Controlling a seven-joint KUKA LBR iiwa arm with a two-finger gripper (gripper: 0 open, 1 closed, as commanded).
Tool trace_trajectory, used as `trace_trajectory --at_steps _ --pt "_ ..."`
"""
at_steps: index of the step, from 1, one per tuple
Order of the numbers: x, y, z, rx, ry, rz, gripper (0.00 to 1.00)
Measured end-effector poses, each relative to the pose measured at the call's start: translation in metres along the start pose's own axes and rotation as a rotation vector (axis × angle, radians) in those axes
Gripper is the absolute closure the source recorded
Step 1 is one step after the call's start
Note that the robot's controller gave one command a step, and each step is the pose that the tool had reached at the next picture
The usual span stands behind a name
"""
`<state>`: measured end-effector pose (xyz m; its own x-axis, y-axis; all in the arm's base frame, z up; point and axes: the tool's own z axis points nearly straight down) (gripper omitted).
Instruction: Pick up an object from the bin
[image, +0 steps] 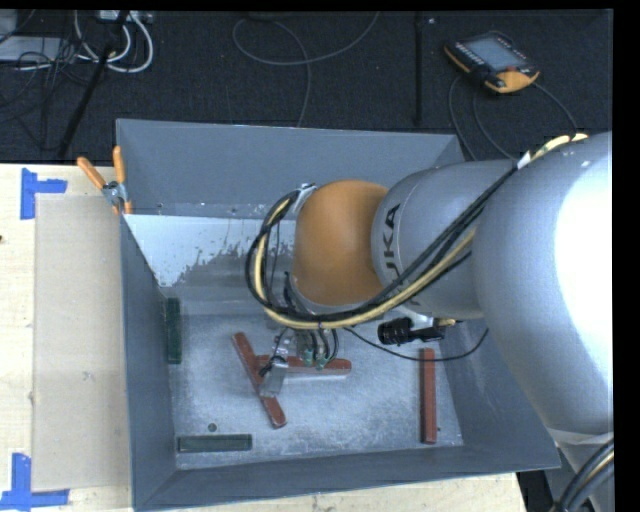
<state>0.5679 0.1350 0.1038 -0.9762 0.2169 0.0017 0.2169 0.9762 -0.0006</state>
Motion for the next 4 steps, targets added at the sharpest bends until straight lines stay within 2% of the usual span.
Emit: trace_trajectory --at_steps 1,2,4 --pt "0.009 -0.006 0.035 0.0 0.003 0.042 0.0" --pt "-0.001 0.002 0.031 -0.001 0.0 0.034 1.0" --pt "0.0 0.002 0.027 0.0 0.001 0.035 1.0"
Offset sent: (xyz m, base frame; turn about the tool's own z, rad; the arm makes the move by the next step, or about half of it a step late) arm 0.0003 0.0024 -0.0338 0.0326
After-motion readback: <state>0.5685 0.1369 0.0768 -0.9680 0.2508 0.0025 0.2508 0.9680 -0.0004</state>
